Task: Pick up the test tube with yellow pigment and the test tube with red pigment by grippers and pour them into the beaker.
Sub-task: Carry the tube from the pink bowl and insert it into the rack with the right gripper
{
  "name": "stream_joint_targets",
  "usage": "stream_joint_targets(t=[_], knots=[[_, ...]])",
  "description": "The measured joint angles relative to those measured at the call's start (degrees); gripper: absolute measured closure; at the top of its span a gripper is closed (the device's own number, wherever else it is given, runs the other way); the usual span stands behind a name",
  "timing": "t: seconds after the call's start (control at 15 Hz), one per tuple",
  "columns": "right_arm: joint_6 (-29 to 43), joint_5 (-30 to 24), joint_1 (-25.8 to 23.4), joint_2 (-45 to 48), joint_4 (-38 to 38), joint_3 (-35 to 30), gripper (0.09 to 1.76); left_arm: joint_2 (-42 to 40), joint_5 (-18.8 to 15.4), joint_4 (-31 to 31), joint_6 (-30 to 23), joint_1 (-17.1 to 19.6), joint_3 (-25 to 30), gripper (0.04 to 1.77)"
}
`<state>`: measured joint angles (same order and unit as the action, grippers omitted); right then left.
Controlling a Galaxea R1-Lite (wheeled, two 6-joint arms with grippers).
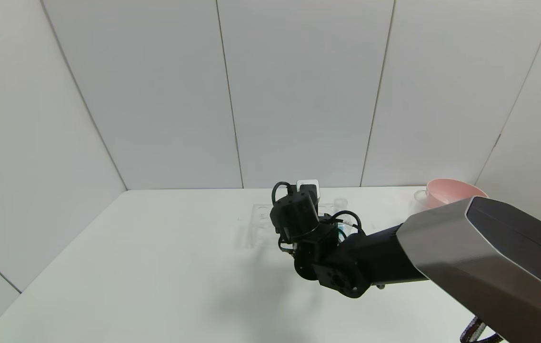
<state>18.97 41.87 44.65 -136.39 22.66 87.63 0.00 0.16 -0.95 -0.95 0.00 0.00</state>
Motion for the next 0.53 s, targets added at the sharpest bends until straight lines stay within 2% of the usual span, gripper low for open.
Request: stream_joint_targets(t=[0.53], knots=[[-1.1,0.0,-1.0,-2.1,0.1,4.0,0.14,0.0,0.0,0.0,0.0,0.0,0.0,0.09]])
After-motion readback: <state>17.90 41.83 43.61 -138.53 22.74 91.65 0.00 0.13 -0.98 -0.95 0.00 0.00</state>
